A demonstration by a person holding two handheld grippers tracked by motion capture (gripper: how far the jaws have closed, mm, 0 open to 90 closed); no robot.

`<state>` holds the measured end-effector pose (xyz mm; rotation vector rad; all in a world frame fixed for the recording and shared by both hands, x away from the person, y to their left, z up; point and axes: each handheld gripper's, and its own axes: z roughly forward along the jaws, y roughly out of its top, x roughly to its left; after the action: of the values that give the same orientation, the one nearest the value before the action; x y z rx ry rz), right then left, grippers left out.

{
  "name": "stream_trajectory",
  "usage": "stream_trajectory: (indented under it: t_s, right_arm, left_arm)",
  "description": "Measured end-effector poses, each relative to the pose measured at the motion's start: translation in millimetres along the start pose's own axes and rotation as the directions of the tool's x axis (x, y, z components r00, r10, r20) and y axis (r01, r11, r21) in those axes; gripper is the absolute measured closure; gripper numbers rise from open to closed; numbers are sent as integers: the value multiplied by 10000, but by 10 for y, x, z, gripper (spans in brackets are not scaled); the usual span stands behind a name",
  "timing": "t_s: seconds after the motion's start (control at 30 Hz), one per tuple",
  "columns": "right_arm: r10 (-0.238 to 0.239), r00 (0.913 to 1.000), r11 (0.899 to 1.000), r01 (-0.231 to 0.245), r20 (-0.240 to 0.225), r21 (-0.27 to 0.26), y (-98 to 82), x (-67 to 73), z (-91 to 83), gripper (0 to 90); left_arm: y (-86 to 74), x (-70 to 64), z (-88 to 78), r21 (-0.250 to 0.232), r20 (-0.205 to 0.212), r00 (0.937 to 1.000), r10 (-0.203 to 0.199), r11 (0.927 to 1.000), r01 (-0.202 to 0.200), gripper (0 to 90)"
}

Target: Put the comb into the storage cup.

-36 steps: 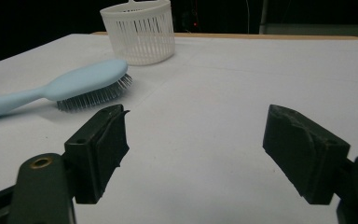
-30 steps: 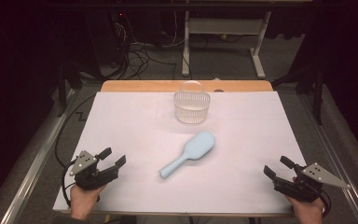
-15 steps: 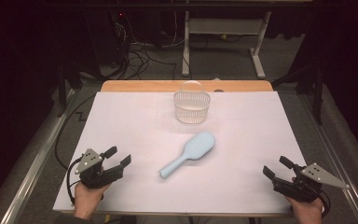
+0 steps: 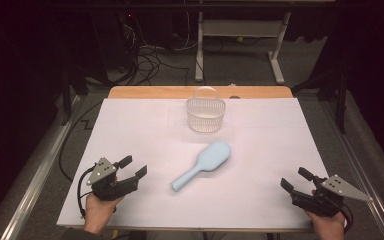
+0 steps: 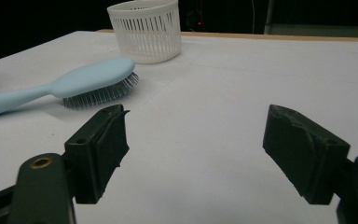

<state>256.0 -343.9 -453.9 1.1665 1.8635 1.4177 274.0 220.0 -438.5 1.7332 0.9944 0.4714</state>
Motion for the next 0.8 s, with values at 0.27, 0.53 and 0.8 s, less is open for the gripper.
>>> stream_trajectory:
  t_s: [0.27,0.53,0.8]
  right_arm:
    - [-54,10000,10000,55,67,-50,1,6,-19,227]
    - [2,10000,10000,-1,83,-79,1,-1,-34,228]
    - [-53,9999,9999,54,102,-126,1,2,-35,232]
  left_arm:
    - [17,-37,13,-81,110,9999,24,10000,-23,323]
    - [23,-97,56,-7,261,9996,91,10000,-91,323]
    - [34,-163,107,-94,389,9990,222,9997,-218,322]
